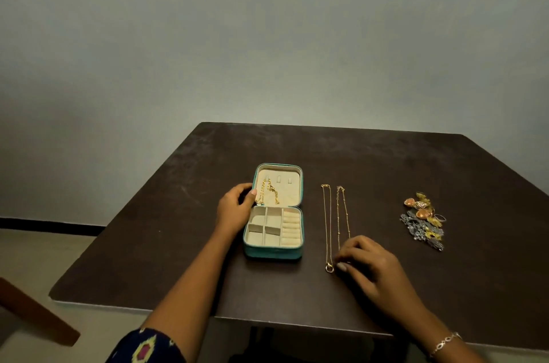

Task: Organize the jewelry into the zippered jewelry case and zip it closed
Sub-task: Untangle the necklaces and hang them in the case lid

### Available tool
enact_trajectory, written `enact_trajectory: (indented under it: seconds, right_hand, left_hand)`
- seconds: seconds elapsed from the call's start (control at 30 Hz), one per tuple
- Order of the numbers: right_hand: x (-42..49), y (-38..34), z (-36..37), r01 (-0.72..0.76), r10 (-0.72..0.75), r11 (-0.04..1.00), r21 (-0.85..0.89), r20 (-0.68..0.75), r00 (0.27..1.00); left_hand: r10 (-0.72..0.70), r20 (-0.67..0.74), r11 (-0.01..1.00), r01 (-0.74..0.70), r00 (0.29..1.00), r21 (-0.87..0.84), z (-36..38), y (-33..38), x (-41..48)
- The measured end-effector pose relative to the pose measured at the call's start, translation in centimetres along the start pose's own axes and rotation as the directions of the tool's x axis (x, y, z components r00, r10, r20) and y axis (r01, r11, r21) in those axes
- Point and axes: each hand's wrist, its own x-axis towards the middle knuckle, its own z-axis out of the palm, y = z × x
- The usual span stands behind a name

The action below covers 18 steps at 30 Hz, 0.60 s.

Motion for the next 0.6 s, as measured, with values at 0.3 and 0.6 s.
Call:
enact_trajectory:
  seconds: [0.3,0.6]
  right_hand:
    - [-0.5,-0.3,0.8,0.112,-0.092,0.955,-0.273,0.086,0.992]
    - [-0.7,-0.2,1.2,0.131,-0.115,0.932,-0.337,0.069,0.991]
  left_hand:
    - [-0.091,-0.035,0.980,0.083,0.995,-0.182,-0.4,0.1,0.3]
    - [0.262,-0.035,0.965,-0.263,0.964,-0.013,-1.0,7.5,3.2]
